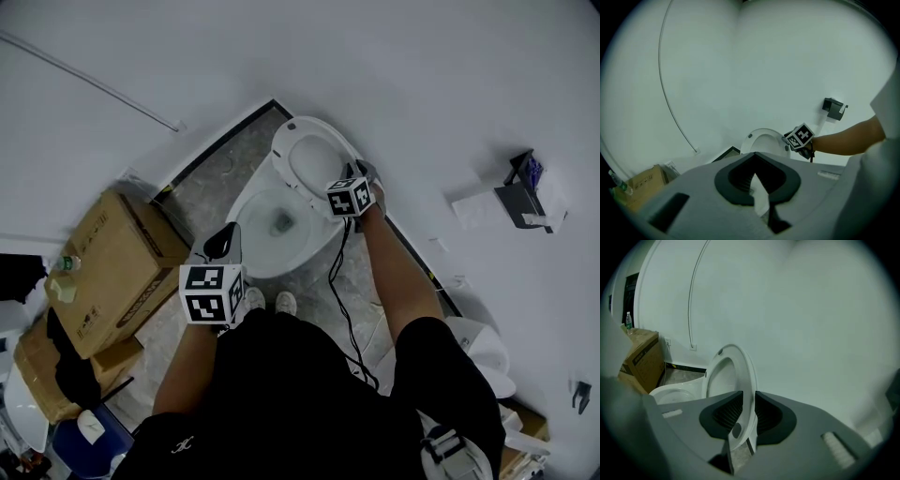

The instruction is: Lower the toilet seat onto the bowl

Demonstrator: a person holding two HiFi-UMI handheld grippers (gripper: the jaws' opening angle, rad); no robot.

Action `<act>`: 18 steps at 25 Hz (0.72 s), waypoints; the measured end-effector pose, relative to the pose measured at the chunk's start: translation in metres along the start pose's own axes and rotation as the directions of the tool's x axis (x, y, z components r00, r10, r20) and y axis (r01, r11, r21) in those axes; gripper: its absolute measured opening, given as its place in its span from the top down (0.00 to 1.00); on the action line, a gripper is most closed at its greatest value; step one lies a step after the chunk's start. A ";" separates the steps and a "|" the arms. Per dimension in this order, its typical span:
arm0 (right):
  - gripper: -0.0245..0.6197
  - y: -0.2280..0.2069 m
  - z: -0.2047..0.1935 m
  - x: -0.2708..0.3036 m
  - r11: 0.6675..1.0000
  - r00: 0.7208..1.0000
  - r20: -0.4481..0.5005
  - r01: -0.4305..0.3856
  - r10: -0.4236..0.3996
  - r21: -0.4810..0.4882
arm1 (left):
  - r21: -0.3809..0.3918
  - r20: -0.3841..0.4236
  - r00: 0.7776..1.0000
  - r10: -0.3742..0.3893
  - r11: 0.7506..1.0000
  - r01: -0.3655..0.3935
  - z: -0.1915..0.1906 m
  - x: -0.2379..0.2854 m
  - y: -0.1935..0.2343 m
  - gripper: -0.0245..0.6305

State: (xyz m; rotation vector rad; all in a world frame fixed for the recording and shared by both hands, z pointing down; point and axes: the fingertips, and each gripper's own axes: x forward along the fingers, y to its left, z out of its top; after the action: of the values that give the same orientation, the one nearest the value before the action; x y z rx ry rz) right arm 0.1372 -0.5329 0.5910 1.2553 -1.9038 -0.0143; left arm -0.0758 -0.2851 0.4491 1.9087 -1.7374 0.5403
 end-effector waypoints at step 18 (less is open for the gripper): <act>0.89 -0.004 -0.006 0.006 1.000 1.000 0.009 0.020 -0.020 0.001 | -0.027 -0.043 0.998 0.044 0.999 -0.045 -0.017 0.002 0.008 0.95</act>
State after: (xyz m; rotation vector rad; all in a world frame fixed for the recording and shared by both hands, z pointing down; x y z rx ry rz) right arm 0.1432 -0.5370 0.5974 1.2771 -1.8990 -0.0290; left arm -0.0825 -0.2774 0.4645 1.8306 -1.7555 0.5661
